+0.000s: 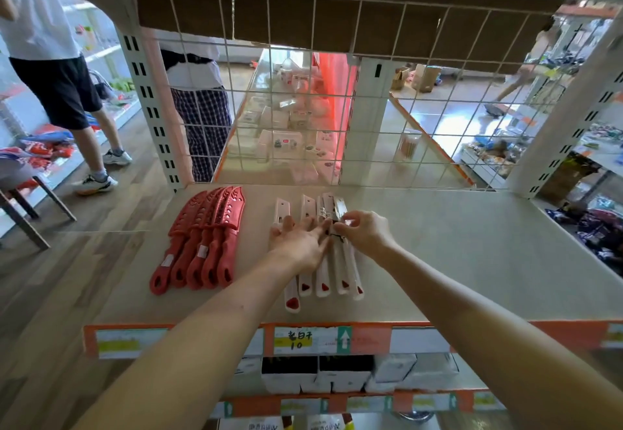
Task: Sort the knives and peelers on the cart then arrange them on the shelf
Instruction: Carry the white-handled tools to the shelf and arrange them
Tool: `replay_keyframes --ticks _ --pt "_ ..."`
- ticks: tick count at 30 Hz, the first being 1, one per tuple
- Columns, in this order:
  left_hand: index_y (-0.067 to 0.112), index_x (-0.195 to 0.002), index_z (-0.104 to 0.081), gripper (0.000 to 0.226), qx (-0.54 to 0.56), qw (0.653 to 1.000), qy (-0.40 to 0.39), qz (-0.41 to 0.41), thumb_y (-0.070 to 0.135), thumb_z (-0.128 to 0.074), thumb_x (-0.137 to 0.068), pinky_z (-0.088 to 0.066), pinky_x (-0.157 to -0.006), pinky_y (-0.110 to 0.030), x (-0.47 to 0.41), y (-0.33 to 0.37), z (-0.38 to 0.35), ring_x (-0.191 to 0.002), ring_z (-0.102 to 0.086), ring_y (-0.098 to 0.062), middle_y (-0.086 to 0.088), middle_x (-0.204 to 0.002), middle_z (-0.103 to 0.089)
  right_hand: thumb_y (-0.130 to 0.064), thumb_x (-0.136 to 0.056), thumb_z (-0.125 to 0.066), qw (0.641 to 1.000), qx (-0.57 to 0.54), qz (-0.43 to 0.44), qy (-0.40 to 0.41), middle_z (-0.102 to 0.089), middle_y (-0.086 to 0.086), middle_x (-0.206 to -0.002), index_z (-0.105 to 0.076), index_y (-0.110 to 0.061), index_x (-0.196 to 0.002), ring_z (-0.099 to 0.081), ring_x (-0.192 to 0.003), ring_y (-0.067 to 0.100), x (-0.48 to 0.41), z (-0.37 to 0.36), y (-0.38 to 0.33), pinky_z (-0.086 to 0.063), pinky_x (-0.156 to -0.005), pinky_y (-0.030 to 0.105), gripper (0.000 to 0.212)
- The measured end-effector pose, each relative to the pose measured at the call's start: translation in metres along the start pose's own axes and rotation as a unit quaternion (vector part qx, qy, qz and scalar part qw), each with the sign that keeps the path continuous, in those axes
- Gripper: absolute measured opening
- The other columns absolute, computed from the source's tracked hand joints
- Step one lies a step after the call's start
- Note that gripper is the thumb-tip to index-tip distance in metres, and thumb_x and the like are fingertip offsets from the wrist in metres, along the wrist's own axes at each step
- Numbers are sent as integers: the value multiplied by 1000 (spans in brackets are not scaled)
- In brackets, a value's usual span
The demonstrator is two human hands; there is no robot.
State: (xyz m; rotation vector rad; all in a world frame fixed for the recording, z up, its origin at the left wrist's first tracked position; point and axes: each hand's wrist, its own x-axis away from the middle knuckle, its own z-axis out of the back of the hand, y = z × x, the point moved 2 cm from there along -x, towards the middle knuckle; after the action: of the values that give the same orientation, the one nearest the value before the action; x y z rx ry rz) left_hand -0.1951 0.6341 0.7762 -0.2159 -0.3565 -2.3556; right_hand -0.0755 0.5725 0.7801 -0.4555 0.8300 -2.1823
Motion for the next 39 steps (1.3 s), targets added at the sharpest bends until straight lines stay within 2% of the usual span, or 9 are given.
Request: replay_keyframes --ticks 4,7,10,15,20,24,27,34,39 --pt "39 -148 -7 52 44 999 8 -5 48 -20 -99 -10 -115 -45 8 -7 1 -144 -6 -26 10 -158 -7 -29 -84 -66 1000 2 -7 10 -64 15 -111 -70 -12 -104 -58 -101 24 -3 -6 -1 -44 -84 26 26" --pt "29 -149 -6 59 36 998 46 27 44 -30 -97 -17 -114 -46 12 -27 6 -143 -11 -30 4 -158 -8 -36 -82 -67 999 29 -9 11 -60 14 -114 -69 -16 -106 -53 -109 25 -3 -10 -2 -41 -90 25 32" --pt "11 -145 -22 62 33 994 77 65 41 -42 -94 -24 -111 -41 11 -45 12 -135 -32 -30 -15 -147 -35 -40 -79 -69 999 32 -13 -2 -52 14 -118 -65 -16 -116 -51 -113 28 0 -11 -4 -41 -96 29 44" --pt "12 -127 -49 45 211 970 97 77 23 -62 -85 -46 -95 -36 18 -40 16 -110 -59 -28 -12 -120 -63 -40 -80 -67 999 45 -12 -11 -52 14 -120 -62 -16 -120 -51 -114 27 3 -9 -7 -41 -97 30 46" --pt "13 -130 -49 52 252 955 134 84 20 -68 -82 -43 -92 -26 23 -32 18 -114 -58 -25 -9 -124 -63 -41 -82 -65 997 71 -14 -21 -48 15 -126 -56 -16 -126 -46 -118 29 5 -10 -9 -39 -101 35 52" --pt "11 -129 -49 61 291 942 126 109 21 -76 -75 -43 -93 -26 20 -35 16 -115 -58 -24 -10 -122 -63 -45 -84 -61 990 128 54 8 -40 10 -135 -43 -22 -138 -32 -125 29 13 -14 -22 -35 -101 36 61" --pt "9 -129 -47 67 316 931 123 135 21 -78 -72 -43 -94 -28 13 -41 13 -116 -56 -26 -12 -124 -61 -52 -82 -60 983 163 83 -8 -42 6 -137 -51 -21 -132 -32 -126 28 17 -23 -31 -38 -98 36 59" --pt "6 -118 -57 49 369 906 139 154 20 -73 -74 -50 -94 -34 4 -46 10 -106 -63 -26 -13 -115 -67 -64 -78 -56 974 216 66 -33 -47 4 -133 -57 -22 -122 -36 -123 28 16 -27 -38 -39 -92 36 61" --pt "6 -117 -59 45 300 930 178 121 12 -73 -75 -48 -91 -29 7 -49 19 -103 -63 -26 -13 -106 -69 -69 -71 -59 963 258 54 -52 -43 6 -133 -54 -22 -126 -34 -125 32 15 -35 -43 -38 -95 41 72"
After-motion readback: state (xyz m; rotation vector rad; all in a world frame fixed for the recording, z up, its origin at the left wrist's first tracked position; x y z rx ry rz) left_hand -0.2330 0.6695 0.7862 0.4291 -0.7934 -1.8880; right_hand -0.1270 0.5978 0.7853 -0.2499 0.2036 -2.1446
